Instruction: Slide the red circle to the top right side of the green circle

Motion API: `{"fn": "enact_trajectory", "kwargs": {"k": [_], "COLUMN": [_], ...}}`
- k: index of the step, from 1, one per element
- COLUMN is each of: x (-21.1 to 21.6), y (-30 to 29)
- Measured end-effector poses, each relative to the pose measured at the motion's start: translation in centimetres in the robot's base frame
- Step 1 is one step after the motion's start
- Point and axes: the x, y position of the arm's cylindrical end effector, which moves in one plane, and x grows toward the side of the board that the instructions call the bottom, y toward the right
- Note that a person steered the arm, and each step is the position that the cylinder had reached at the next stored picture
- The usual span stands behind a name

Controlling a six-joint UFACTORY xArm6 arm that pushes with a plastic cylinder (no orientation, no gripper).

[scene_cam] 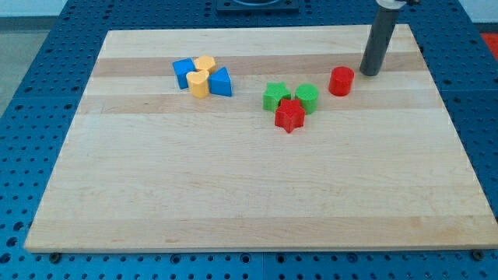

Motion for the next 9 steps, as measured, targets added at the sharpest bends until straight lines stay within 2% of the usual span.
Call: {"fn": "enact_trajectory", "kwargs": {"k": [7,8,9], "x": [5.0,5.5,5.5], "y": [-7.8,-8.4,-6.0]}}
